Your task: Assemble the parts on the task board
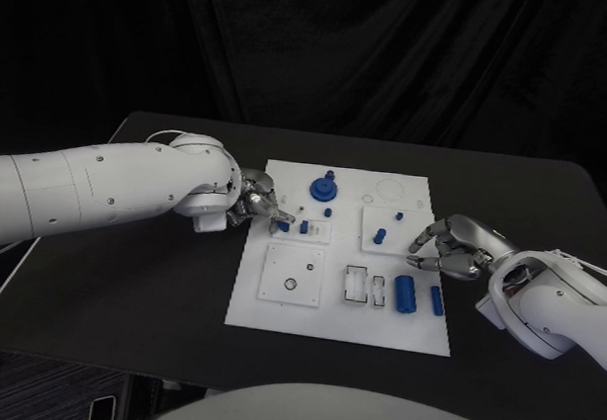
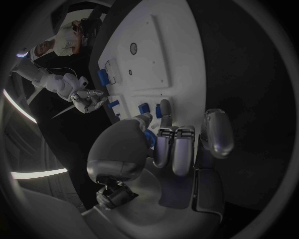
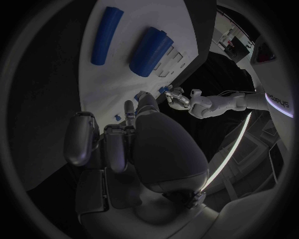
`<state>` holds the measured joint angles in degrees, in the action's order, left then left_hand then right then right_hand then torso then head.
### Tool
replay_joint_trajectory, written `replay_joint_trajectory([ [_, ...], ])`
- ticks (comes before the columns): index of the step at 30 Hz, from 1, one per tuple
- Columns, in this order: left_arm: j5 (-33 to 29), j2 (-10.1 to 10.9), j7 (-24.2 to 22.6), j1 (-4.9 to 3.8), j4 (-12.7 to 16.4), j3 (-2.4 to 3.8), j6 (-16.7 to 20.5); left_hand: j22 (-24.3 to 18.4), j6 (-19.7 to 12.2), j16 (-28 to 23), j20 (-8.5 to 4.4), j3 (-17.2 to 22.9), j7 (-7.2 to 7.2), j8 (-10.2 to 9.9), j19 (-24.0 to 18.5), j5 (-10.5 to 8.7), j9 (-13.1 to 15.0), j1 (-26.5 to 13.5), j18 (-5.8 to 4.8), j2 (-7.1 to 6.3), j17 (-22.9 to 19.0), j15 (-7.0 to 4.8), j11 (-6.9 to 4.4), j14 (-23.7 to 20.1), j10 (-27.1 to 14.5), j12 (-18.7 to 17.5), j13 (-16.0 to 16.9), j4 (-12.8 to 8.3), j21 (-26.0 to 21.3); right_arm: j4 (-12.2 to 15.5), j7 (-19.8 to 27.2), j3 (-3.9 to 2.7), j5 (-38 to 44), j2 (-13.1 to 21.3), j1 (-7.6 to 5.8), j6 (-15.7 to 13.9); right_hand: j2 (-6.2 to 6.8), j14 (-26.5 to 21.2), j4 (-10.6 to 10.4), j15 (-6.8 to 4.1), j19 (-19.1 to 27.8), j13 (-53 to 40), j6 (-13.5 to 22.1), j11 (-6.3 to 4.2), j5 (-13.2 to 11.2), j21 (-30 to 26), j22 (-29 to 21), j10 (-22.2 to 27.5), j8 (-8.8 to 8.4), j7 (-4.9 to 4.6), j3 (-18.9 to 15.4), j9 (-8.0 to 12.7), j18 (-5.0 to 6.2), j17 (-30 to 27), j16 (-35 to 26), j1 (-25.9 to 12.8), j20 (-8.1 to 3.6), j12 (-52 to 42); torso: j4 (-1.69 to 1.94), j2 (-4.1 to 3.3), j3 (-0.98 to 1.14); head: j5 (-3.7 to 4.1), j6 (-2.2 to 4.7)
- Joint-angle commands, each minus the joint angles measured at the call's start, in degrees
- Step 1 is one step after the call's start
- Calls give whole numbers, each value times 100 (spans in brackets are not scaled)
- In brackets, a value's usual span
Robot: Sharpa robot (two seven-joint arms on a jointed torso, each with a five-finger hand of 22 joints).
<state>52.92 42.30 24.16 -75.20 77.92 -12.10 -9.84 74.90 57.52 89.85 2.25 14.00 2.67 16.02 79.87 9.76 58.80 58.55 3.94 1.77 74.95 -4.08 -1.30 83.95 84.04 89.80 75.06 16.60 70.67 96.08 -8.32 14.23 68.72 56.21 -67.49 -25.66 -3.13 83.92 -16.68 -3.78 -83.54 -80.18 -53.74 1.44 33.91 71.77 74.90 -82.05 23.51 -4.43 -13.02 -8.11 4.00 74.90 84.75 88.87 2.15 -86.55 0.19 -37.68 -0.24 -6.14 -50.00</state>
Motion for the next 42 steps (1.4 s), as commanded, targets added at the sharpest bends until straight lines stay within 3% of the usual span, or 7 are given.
replay_joint_trajectory([
  [1, -31, -10, -121, 14, 6, 3, 69, 927, 53, 15, 43, -67, -4, 13, 5, -34, -1, -48, 45, 48, 1505, 30, 21, 605, 596, 20, 1494, 8, -13, 6, -85, -2, 35, 3, 14, 28, -249, 420, 9, -32, 11, 127, -8, -175, 37, -33, 940, -202, 31, 14, 34, 9, 17, 568, -17, 173, 2, 63, 10, -5, 0, 2, 0],
  [8, -31, -16, -176, 15, 17, 3, 164, 934, 129, 15, 37, -143, -29, 51, 18, 6, 15, -101, 42, 136, 1505, 18, 4, 605, 596, 20, 1494, 6, 7, 4, -81, -2, 35, -2, 15, 31, -249, 420, 9, -32, 11, 127, -8, -175, 37, -33, 940, -202, 31, 14, 34, 9, 17, 568, -17, 173, 2, 63, 12, -4, 0, -8, 0],
  [18, -29, -31, -326, 15, 35, 3, 406, 967, 331, 15, -8, -254, -106, 160, 94, 265, 69, -32, 19, 226, 1505, -37, -62, 605, 596, 20, 1494, 1, 123, 5, -59, -2, 35, -5, 18, 11, -252, 421, 10, -32, 11, 122, -9, -175, 37, -36, 939, -204, 35, 15, 38, 8, 17, 570, -16, 172, 2, 61, 7, 4, 0, -16, 0],
  [34, -27, -17, -274, 18, 21, 3, 441, 988, 434, 15, -49, -353, -167, 328, 143, 301, 218, 2, 4, 237, 1505, -82, -114, 605, 596, 20, 1494, -11, 198, -13, -41, -2, 35, -20, 31, -4, -252, 421, 10, -32, 11, 122, -9, -175, 37, -36, 939, -204, 35, 15, 38, 8, 17, 570, -16, 172, 2, 61, -1, -4, 1, -18, 0],
  [36, 12, -4, -344, 19, 28, 3, 545, 980, 310, 15, -68, -410, -168, 447, 133, 360, 417, 116, 9, 166, 1505, -93, -124, 605, 596, 20, 1494, -16, 171, -12, -36, -2, 35, -15, 37, -9, -252, 421, 10, -32, 11, 122, -9, -175, 37, -36, 939, -204, 35, 15, 38, 8, 17, 570, -16, 172, 2, 61, -2, -1, 2, -16, 0],
  [38, 272, 32, -525, 20, 52, 2, 787, 989, 12, 15, -68, -549, -146, 731, 150, 397, 839, 175, 1, 136, 1505, -82, -107, 605, 596, 20, 1494, -4, 200, -9, -20, -2, 35, -7, 44, -26, -252, 421, 10, -32, 11, 122, -9, -175, 37, -36, 939, -204, 35, 15, 38, 8, 17, 570, -16, 172, 2, 61, -3, 1, 5, -7, 0],
  [42, 912, 140, -1077, 20, 108, 2, 1512, 1038, -109, 15, -67, -737, -155, 968, 236, 409, 1115, 161, -36, 40, 1505, -88, -115, 605, 596, 20, 1494, 0, 366, -1, 44, -2, 35, 12, 50, -97, -252, 422, 12, -32, 11, 130, -9, -176, 39, -39, 939, -199, 39, 16, 42, 7, 17, 575, -13, 173, 2, 65, -1, 6, 6, 2, 0],
])
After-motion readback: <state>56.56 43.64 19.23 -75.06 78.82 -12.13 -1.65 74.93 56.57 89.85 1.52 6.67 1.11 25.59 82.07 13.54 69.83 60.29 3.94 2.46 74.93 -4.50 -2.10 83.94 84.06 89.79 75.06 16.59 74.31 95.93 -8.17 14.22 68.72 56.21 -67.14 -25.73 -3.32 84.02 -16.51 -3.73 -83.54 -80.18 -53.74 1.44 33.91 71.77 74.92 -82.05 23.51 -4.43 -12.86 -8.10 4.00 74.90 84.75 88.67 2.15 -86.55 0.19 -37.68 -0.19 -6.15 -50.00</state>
